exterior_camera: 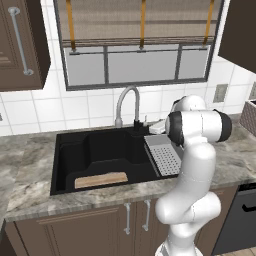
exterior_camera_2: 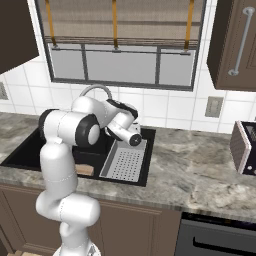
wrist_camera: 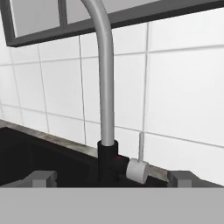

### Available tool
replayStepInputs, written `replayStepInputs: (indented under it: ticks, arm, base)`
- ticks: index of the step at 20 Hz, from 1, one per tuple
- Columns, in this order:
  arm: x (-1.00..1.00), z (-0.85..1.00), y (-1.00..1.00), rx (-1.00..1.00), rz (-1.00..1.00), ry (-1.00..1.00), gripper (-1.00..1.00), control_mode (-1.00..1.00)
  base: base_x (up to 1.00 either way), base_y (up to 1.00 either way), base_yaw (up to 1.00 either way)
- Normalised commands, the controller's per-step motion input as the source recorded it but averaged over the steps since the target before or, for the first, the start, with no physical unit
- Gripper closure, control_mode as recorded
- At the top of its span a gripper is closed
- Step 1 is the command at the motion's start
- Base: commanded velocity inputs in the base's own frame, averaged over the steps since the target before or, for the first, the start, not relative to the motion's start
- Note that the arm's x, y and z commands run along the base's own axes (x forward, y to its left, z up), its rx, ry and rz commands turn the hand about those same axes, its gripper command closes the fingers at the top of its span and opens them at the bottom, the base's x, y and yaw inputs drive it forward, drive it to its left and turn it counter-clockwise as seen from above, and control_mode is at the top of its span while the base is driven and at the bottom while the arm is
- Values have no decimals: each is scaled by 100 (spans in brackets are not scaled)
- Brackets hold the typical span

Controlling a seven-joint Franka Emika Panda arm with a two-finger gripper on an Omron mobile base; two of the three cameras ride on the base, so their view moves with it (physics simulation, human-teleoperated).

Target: Turn on the sink faucet with hot water and rinse the cutting board for ten seconds, then turn off the faucet. Push the cutting board to reach the water if necessary.

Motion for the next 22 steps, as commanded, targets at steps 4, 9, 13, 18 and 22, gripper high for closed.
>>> replayStepInputs:
  ticks: [4, 9, 13, 18, 22]
  arm:
    - [35, -2, 0, 0, 0, 0, -100, -100]
    - [19, -4, 0, 0, 0, 0, -100, -100]
    - [3, -7, 0, 0, -2, 0, -100, -100]
    - [0, -3, 0, 0, -14, 0, -100, -100]
    - [0, -1, 0, 0, -22, 0, -100, -100]
  base:
    - [0, 0, 0]
    - [0, 0, 0]
    - [0, 0, 0]
    - [0, 0, 0]
    - [0, 0, 0]
